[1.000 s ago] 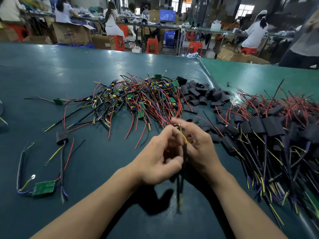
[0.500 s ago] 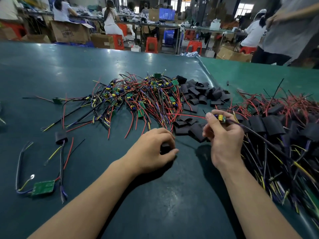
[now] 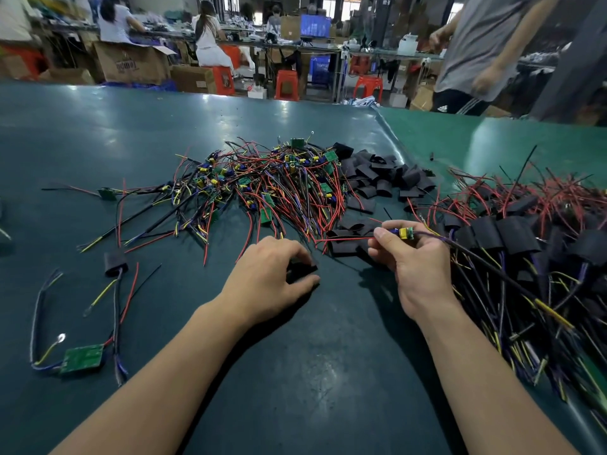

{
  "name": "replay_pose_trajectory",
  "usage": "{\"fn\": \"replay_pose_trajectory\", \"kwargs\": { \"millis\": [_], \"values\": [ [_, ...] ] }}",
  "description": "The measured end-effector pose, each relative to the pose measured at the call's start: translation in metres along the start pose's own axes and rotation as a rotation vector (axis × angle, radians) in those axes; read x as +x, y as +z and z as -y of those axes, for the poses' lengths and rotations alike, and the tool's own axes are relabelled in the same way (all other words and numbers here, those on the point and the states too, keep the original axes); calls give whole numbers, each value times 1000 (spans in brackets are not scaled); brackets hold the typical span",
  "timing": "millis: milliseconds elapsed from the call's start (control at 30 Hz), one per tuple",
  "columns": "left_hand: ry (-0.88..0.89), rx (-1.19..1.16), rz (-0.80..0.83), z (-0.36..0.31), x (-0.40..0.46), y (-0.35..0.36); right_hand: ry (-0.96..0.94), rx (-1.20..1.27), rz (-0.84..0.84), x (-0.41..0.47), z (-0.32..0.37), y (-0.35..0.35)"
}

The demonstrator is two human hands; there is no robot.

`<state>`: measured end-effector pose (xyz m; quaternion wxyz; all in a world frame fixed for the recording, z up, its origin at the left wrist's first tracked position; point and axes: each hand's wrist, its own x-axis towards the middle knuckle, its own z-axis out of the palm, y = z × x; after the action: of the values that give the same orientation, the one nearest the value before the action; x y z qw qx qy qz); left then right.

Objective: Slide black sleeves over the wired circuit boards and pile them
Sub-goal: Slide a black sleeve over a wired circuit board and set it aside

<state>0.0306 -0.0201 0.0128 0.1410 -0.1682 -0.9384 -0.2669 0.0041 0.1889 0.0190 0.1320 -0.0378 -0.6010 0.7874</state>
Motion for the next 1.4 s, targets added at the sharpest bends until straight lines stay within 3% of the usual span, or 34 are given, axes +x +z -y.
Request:
{"fn": "replay_pose_trajectory", "kwargs": {
  "millis": [200,467,600,733,1167,1400],
  "values": [
    [-94,-111,-29,2,3,-1,60,74,6,3,1,-2],
    [-81,-125,17,5,3,-3,77,-37,-39,2,1,-5],
    [-207,-336,-23,9,5,-3,87,69,-33,1,8,-5],
    [-207,-501,-90,12,8,-4,94,110,7,-3,14,-4],
    [-224,-618,-151,16,9,0,75,90,144,-10,18,0],
    [-185,-596,-157,16,9,1,56,93,114,-10,20,-1]
  ]
}}
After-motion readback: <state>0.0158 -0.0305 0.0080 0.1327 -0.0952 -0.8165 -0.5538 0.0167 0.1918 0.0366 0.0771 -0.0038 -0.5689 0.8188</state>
